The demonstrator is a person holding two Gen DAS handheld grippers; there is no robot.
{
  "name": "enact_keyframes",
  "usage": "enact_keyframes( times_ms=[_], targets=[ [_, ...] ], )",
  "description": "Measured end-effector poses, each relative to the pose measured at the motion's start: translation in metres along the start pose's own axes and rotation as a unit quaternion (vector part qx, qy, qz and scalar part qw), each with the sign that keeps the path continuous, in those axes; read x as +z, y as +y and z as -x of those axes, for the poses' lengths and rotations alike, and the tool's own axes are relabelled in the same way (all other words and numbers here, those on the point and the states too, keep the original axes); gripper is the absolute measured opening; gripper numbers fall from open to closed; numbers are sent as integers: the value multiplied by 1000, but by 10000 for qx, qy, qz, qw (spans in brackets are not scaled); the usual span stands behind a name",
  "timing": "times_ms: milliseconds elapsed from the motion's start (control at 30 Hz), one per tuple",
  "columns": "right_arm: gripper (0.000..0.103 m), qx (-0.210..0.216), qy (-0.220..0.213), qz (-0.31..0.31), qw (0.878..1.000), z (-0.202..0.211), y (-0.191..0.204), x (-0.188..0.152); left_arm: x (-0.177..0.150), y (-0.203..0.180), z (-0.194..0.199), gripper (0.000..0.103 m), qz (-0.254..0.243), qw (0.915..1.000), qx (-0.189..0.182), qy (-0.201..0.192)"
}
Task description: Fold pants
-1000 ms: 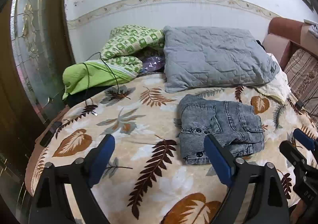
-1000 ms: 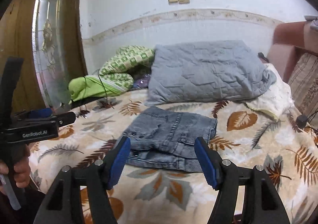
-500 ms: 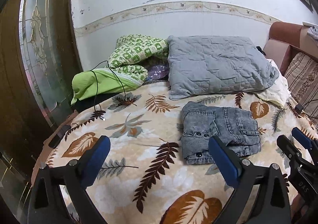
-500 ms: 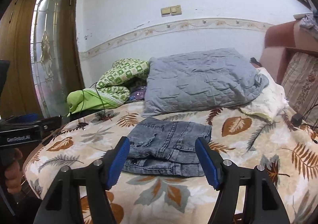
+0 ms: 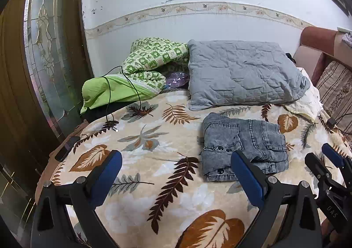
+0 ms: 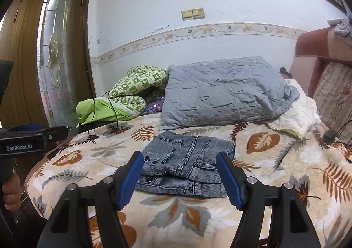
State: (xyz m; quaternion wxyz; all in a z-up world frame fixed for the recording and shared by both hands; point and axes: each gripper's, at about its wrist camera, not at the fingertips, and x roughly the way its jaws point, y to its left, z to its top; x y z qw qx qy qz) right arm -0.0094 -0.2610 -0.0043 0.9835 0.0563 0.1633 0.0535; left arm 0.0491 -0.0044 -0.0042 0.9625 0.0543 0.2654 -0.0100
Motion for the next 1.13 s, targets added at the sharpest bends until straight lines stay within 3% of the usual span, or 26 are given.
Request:
enact_keyframes(
  times_ms=[667, 1133],
  targets=[
    [72, 114, 8, 83, 9999, -3, 7, -1, 2, 5, 7, 99, 91, 9999, -28, -139],
    [72, 169, 90, 238, 9995, -7, 14, -3, 1, 7, 0, 99, 236, 9995, -191, -30]
  ],
)
